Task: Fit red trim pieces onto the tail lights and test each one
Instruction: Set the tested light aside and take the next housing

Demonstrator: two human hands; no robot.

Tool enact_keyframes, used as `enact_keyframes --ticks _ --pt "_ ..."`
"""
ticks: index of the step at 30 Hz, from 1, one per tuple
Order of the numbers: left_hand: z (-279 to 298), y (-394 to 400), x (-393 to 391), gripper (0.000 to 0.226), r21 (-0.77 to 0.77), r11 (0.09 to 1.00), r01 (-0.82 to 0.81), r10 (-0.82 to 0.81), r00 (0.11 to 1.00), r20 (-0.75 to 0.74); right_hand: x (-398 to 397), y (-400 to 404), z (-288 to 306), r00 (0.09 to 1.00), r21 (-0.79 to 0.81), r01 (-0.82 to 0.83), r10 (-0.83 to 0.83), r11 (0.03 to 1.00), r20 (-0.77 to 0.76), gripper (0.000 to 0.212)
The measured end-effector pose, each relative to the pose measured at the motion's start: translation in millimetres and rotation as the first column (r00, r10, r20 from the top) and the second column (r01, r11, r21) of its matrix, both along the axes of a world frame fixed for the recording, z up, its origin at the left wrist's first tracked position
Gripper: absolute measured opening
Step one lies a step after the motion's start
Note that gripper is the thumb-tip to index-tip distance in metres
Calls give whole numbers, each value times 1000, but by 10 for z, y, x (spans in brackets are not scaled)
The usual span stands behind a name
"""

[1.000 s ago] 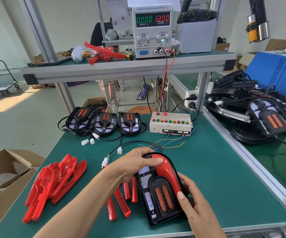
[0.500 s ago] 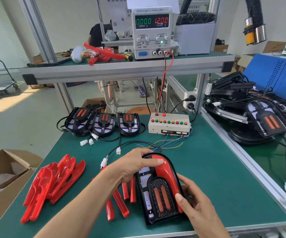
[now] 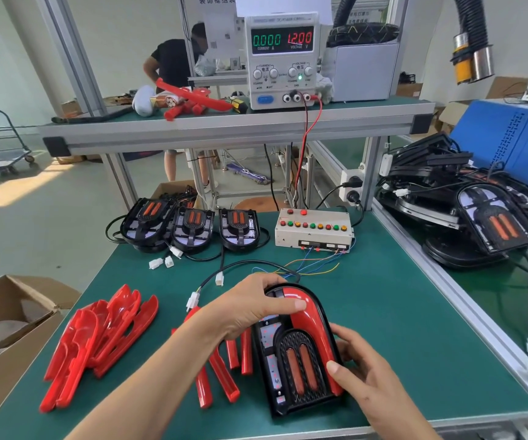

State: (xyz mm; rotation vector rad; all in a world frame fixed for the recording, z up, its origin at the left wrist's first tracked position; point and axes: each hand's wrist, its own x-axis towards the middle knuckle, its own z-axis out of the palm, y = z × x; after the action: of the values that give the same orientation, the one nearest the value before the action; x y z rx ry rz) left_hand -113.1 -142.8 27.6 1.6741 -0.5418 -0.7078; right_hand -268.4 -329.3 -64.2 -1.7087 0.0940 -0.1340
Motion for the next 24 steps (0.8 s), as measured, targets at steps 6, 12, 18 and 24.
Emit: enact_keyframes --ticks 6,12,18,24 --pt "2 -22 -26 18 -5 1000 -6 6 999 38 264 111 375 988 -59 156 -156 986 11 47" --pt "-10 -23 -38 28 12 1000 -11 10 996 85 636 259 565 997 67 73 -72 995 -7 25" --pt "-61 -15 -22 18 -17 1000 -8 10 994 108 675 292 500 995 258 96 -92 961 -29 38" --pt "-86 -13 -4 22 -20 1000 -10 13 990 139 647 311 535 991 161 99 -112 982 71 28"
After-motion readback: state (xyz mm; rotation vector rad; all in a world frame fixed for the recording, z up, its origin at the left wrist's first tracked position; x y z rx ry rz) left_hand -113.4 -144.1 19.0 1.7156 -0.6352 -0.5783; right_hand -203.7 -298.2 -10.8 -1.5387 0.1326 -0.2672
